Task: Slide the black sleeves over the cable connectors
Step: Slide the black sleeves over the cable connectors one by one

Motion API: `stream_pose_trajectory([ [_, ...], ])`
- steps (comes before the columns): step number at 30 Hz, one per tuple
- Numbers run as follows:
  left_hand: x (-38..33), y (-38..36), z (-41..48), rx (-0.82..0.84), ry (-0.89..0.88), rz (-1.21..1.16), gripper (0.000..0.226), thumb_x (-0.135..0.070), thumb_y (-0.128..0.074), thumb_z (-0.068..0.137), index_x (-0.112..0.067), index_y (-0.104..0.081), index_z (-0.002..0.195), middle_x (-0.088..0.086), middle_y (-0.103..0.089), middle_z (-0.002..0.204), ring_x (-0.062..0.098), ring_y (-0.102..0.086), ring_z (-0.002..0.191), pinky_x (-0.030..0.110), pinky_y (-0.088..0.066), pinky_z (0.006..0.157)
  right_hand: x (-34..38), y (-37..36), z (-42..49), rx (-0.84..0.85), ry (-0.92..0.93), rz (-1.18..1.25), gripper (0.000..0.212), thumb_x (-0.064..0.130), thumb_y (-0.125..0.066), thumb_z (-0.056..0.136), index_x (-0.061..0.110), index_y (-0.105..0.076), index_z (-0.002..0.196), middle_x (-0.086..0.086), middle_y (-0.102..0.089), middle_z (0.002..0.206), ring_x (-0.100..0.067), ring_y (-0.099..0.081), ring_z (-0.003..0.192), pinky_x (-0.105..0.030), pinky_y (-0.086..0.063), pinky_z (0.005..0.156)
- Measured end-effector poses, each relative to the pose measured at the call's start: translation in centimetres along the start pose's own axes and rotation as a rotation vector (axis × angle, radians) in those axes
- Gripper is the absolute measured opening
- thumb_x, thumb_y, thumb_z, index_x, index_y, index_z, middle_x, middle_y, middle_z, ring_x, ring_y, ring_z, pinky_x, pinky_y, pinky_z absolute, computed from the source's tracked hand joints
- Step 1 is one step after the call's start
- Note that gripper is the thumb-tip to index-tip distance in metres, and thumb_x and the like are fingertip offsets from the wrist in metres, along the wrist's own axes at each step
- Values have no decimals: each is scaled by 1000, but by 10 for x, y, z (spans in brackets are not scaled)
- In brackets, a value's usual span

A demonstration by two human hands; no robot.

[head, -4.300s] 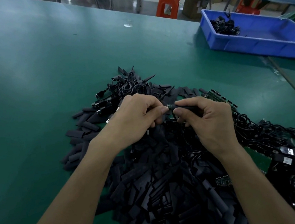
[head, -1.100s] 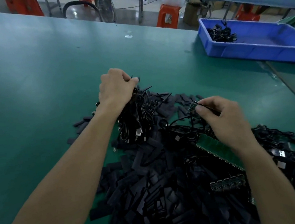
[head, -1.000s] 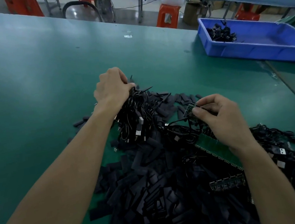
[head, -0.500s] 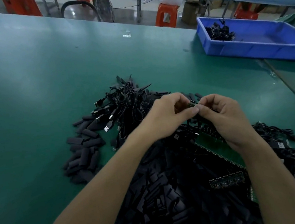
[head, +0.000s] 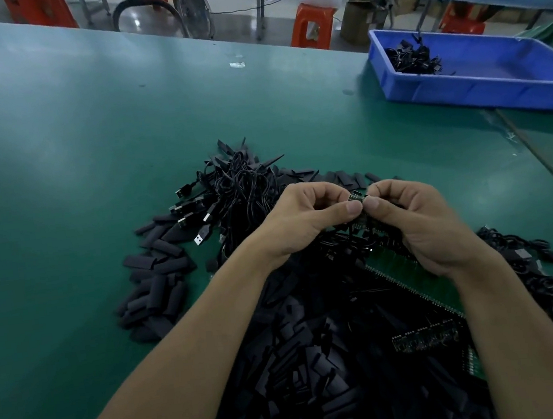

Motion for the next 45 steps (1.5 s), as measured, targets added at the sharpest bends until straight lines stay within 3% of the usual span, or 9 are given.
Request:
stream_pose_trajectory([
  [9,-6,-9,1,40,9,-79,13,-11,-66,95,-13,-66,82,-13,-61,68,-1,-53,64,12,-44,66,2,-3,-1,-5,-42,86,6,28,-72,77,23,-72,76,3,-65,78,-8,-58,75,-17,-52,72],
  [17,-58,19,-28,-343,-428,-85,11,-5,-46,104,-11,-51,95,1,-70,75,11,-70,72,23,-56,76,10,44,-6,-601,83,-139,17,12,-73,90,23,-64,81,4,-67,80,-9,-62,75,-24,-53,77],
  [23,-112,66,-71,-633,-792,-54,9,-13,-41,106,-21,-43,102,-12,-45,57,4,-43,48,25,-54,54,22,55,-20,-839,53,-505,13,22,-67,96,23,-57,88,11,-59,79,1,-55,67,-24,-51,70],
  [27,-110,77,-73,-582,-653,70,15,-19,-51,104,-31,-53,97,-10,-41,54,7,-31,40,21,-33,37,43,27,-16,-643,82,-753,12,19,-72,91,24,-61,90,13,-64,85,5,-58,77,-2,-40,71],
  [32,-78,73,-58,-381,-327,469,15,-19,-57,102,-23,-72,103,-25,-57,55,-7,-49,49,7,-38,48,69,-26,-18,-485,224,-1244,28,-2,-71,84,21,-76,99,0,-64,108,-22,-46,109,-27,-17,79],
  [35,-48,76,-53,-274,-102,692,30,-21,-47,106,-18,-65,130,-15,-57,102,4,-37,99,27,-50,57,65,-69,-17,-223,304,-1312,25,3,-72,85,24,-78,99,4,-68,103,-18,-50,102,-29,-14,76],
  [36,-38,76,-53,-232,-25,676,34,-19,-44,107,-20,-60,137,-25,-39,60,-6,-30,55,31,-45,52,58,-81,-16,-121,307,-1340,24,8,-70,88,26,-77,102,5,-69,104,-17,-52,101,-31,-17,77],
  [39,-21,72,-53,-137,86,620,42,-11,-41,107,-24,-49,146,-15,-64,72,5,-55,55,21,-47,50,26,-100,-12,94,214,-1405,18,26,-62,95,31,-70,111,7,-61,109,-19,-49,106,-37,-21,81],
  [45,-23,75,-54,-187,51,493,11,-13,-50,105,-23,-48,102,-8,-74,80,11,-68,63,19,-52,55,-15,-102,-9,195,27,-1513,26,51,-58,94,31,-67,109,5,-55,106,-24,-46,110,-39,-10,74],
])
Point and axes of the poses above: each hand's wrist, its own z-axis towards the middle knuckle, its own y-axis out of the back of the hand, x = y × z, the point moved 8 cm from there along z, towards the middle knuckle
